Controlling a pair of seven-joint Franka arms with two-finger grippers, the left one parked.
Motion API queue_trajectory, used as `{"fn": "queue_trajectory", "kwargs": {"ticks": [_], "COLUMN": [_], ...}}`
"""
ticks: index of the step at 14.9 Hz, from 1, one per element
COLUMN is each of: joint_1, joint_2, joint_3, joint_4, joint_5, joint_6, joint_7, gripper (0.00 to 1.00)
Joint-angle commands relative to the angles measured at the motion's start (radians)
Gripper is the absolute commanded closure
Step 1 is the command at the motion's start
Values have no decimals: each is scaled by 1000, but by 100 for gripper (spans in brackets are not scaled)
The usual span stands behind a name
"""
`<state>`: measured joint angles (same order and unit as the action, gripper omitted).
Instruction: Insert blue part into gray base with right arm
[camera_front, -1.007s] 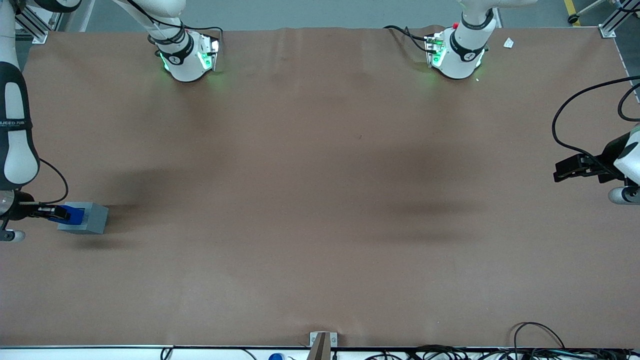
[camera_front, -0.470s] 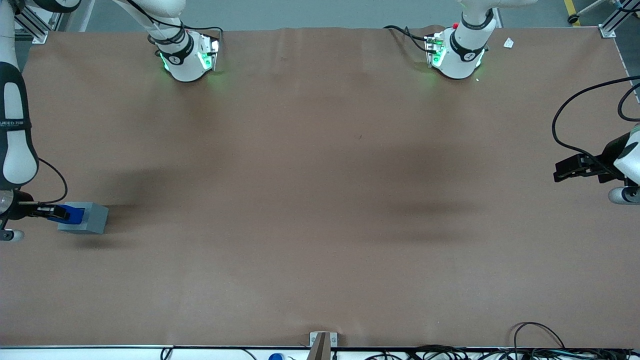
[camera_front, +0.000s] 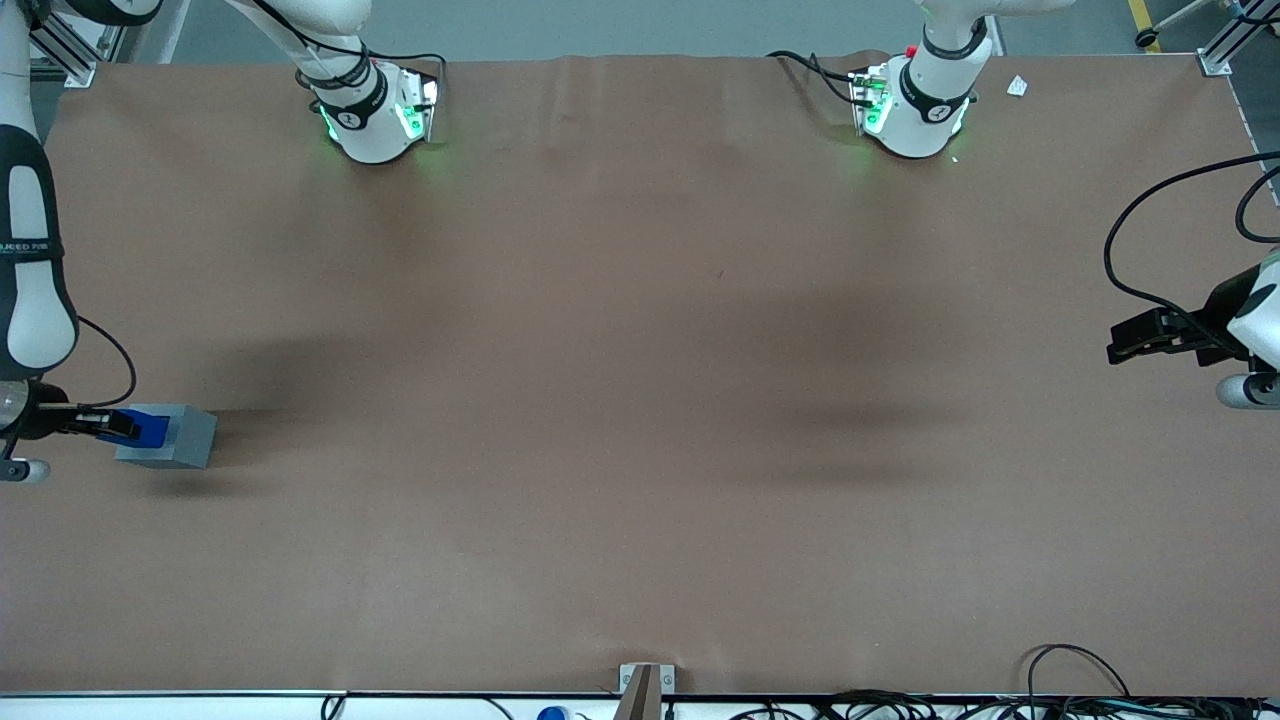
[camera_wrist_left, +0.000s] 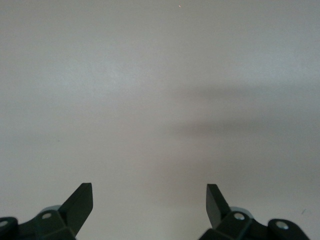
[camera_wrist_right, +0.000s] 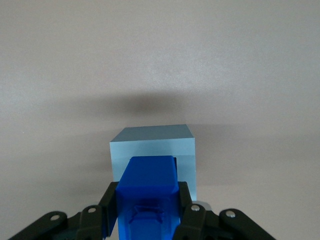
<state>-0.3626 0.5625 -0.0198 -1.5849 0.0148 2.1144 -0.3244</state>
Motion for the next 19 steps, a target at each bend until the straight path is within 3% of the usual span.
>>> {"fn": "queue_trajectory", "kwargs": {"ticks": [1, 19], "joint_1": [-21, -24], "joint_2": [10, 11], "joint_3": [17, 17], "joint_4": [-10, -37], "joint_5": [-9, -9], "joint_6": [18, 19], "joint_7": [-12, -13], "gripper": [80, 79]}}
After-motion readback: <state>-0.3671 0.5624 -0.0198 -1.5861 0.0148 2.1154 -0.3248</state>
